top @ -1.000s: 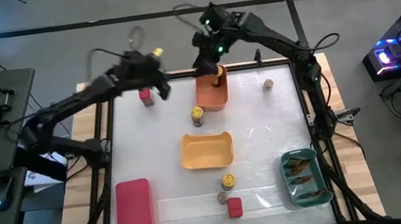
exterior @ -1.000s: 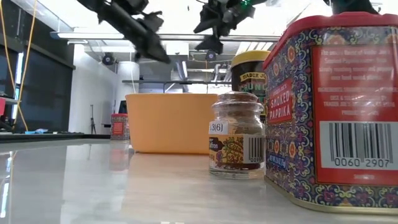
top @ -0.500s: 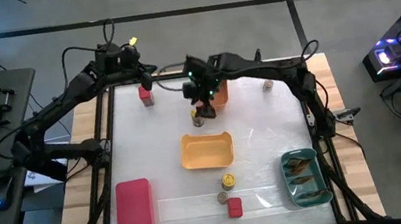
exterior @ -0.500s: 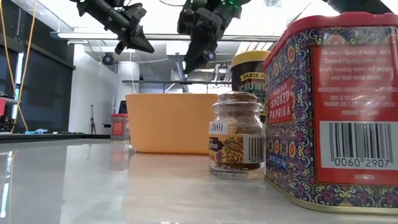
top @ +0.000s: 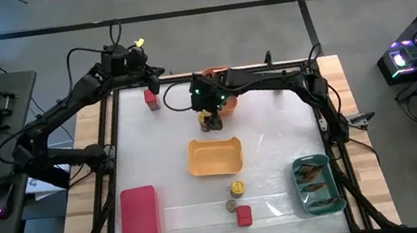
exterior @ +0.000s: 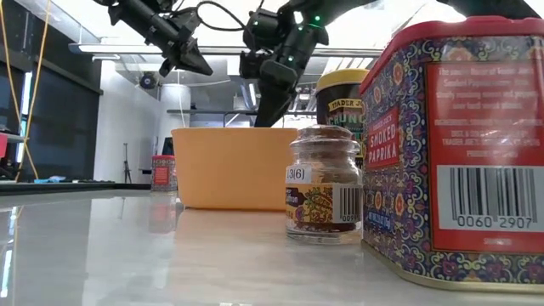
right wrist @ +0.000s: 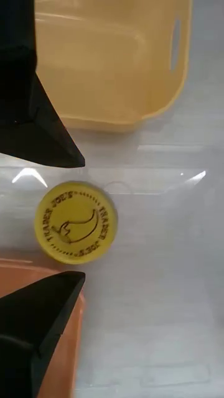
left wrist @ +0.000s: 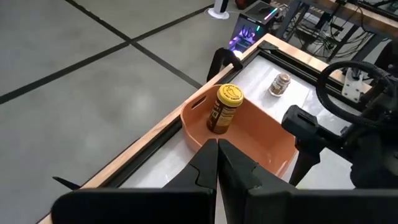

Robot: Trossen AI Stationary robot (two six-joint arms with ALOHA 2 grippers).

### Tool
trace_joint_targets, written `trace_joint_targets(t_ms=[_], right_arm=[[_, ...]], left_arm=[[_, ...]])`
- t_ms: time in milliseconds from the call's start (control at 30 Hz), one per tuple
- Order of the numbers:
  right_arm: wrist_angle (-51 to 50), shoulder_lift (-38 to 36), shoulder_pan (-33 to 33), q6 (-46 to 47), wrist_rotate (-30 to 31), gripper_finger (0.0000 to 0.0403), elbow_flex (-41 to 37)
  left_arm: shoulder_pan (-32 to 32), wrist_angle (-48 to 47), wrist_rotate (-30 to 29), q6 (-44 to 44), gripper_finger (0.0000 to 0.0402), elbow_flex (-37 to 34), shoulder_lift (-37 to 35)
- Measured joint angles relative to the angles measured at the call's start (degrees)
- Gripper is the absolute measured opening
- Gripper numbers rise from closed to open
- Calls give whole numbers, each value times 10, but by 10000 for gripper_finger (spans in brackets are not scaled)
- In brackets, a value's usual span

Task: Sort spices by type
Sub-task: Put the top yellow seasoning bottle into the orange bin

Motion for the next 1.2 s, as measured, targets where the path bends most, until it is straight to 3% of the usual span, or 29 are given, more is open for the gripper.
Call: trace_joint_targets(t_ms=[667,900,1000,1200], right_arm=[[15,45,7,21,23,280,0],[5,45,7,19,24,224,3],[-5,45,3,12,22,224,38],[-77,42,-25,-37,29,224,198]], left_arm=[[1,-14,1,0,0,0,0],[1,-6,1,-5,0,0,0],[1,8,0,-10,0,0,0],[1,22,-3,-10,0,0,0]])
